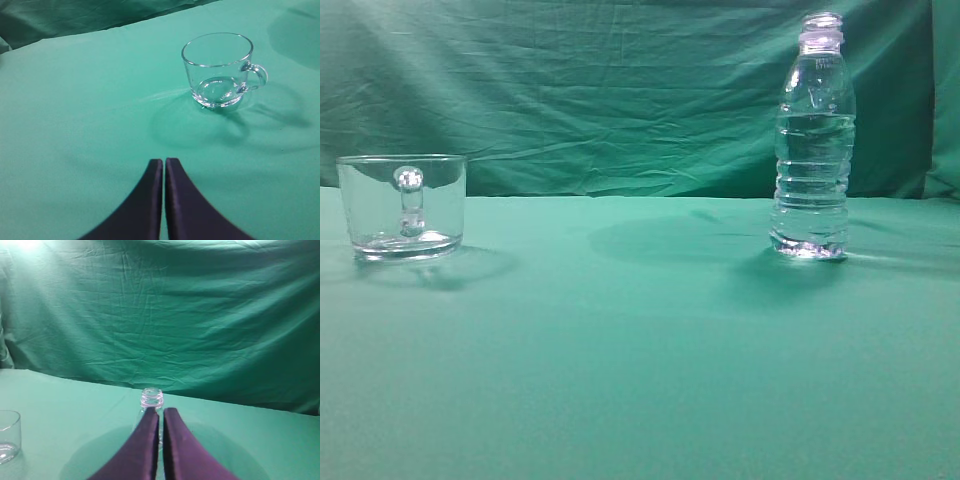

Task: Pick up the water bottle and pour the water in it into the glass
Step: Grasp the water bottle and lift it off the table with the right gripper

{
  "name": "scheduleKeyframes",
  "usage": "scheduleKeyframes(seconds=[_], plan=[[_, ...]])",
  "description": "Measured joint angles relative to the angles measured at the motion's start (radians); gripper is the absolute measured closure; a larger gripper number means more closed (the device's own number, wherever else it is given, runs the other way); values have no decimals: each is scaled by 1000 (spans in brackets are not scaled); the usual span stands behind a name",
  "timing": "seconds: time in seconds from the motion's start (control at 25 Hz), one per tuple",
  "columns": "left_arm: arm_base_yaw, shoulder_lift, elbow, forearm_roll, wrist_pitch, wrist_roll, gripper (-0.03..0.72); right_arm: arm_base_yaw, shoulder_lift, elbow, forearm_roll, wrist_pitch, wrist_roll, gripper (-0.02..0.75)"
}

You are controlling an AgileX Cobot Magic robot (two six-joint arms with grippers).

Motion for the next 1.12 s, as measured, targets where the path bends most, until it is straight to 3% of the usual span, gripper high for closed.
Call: scheduleKeyframes(seconds=[0.76, 0.84, 0.92, 0.96, 1.0, 1.12], plan=[[0, 0, 0, 0, 0, 0, 688, 36, 240, -6, -63, 150, 97, 738], [0, 0, 0, 0, 0, 0, 688, 36, 240, -6, -5, 150, 67, 738], [0, 0, 0, 0, 0, 0, 688, 42, 242, -6, 144, 153, -64, 738], [0, 0, 0, 0, 0, 0, 688, 55, 245, -6, 219, 155, -155, 691], [0, 0, 0, 0, 0, 0, 688, 71, 250, -6, 280, 159, -231, 691], [0, 0, 0, 0, 0, 0, 688, 149, 297, -6, 487, 170, -472, 691]])
